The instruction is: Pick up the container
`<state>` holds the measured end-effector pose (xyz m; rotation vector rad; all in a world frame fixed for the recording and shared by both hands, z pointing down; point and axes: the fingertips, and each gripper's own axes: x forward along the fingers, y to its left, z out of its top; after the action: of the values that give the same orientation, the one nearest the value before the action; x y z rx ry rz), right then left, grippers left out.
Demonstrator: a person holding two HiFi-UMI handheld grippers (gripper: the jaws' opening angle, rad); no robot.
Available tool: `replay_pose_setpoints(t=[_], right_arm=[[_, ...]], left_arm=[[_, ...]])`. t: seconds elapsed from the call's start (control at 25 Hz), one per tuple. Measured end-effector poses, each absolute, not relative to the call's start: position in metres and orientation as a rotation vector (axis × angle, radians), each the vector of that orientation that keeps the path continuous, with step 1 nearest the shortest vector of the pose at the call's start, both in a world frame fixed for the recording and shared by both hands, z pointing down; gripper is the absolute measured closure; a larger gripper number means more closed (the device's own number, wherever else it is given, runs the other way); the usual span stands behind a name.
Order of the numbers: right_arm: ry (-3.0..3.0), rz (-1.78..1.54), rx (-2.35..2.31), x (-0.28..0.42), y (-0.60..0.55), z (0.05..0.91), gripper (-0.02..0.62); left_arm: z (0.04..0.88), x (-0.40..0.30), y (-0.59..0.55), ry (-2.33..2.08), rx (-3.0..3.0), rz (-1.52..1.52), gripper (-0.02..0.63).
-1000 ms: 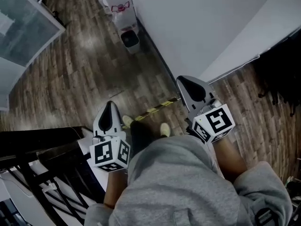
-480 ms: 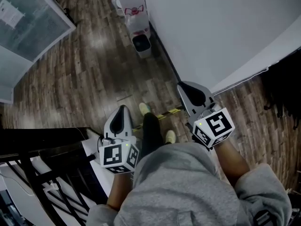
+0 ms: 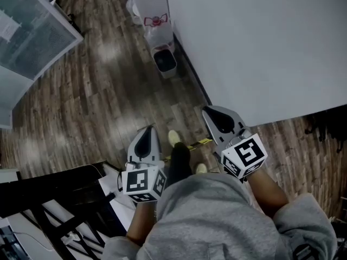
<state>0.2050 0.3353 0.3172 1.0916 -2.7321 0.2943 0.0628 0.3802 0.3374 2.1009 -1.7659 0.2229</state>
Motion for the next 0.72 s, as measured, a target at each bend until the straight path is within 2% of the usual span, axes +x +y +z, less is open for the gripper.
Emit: replay_pose_setpoints(t=[0.72], right_arm=[[-2.673, 0.285, 1.087, 0.128, 0.192, 0.325, 0.569]], left_arm=[[0.353, 0.000, 0.241, -1.697, 2.080, 0.223, 0.591]])
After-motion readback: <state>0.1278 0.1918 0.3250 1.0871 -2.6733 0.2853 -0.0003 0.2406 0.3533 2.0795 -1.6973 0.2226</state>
